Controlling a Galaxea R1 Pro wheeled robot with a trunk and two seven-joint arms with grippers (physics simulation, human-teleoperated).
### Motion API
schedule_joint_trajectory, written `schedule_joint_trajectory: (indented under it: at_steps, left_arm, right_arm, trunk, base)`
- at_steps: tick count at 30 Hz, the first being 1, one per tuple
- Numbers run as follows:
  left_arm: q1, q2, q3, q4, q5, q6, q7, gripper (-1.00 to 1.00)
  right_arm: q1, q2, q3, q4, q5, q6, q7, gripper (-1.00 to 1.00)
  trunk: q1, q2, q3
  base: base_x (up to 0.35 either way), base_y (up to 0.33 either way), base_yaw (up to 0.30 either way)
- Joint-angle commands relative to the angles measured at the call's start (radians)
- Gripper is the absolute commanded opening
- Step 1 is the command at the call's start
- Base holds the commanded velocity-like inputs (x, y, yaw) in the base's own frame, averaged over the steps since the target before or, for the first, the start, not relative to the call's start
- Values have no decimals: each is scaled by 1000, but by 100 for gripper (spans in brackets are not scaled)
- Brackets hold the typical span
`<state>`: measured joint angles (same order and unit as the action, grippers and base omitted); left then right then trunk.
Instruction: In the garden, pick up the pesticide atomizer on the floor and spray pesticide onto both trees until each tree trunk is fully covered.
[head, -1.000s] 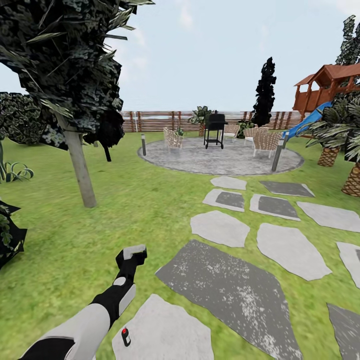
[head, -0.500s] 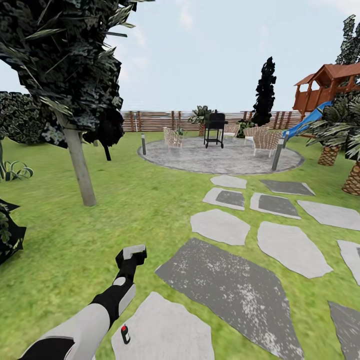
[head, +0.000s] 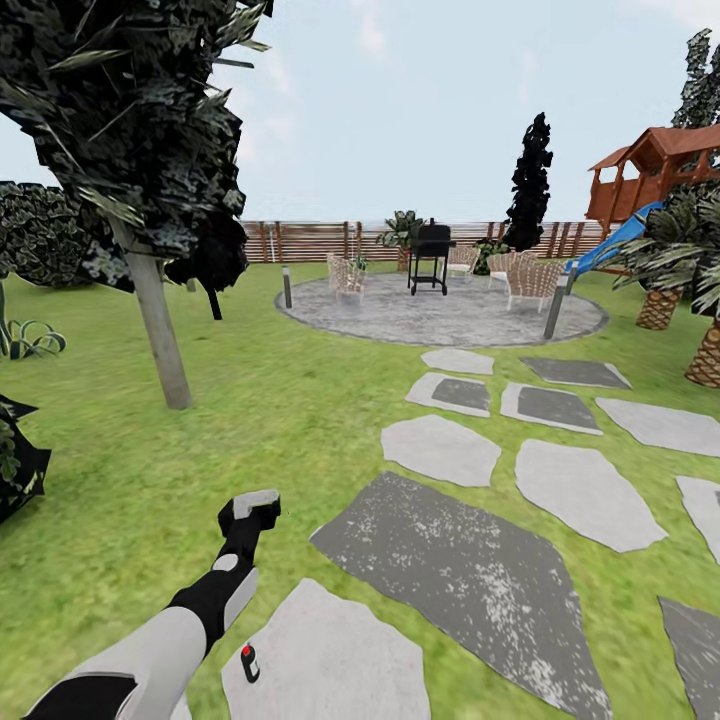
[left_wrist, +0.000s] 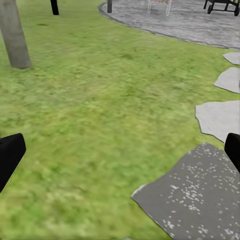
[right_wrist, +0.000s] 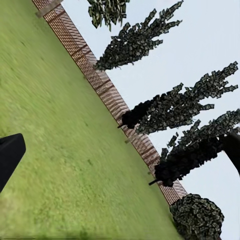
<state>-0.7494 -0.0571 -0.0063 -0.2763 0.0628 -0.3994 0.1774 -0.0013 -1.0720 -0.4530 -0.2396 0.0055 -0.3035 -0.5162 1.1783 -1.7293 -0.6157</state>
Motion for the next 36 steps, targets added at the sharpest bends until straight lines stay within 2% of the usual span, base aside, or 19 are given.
schedule_joint_trajectory:
  at_steps: [1,4,8,11,29,36]
  left_arm:
    - [-1,3,-1,1,6,-4,1,100]
    - [-1,9,-1,0,6,-4,1,100]
    - [-1,14,-1,1,6,-4,1,100]
    - [-1,15,0,1,6,-4,1,100]
    - [-1,14,-1,37,6,-4,1,100]
    - [-1,15,-1,37,6,-4,1,100]
  right_arm:
    - [0,0,-3,3,1,-4,1,100]
    - [0,1,-3,11,2,-5,2,100]
    - [0,1,-5,18,54,-5,1,100]
    - [0,0,-7,20,74,-5,1,100]
    - [0,0,-9,24,85,-3,1,100]
    - [0,-2,-7,54,85,-3,1,100]
  trunk:
    - [4,-8,-4]
    - [15,-29,-14]
    - [31,-57,-26]
    - [42,-78,-35]
    - [111,-204,-92]
    - [138,-253,-114]
  base:
    - [0,0,0]
    - [0,0,0]
    - [0,0,0]
    - [0,0,0]
    - [0,0,0]
    - [0,0,0]
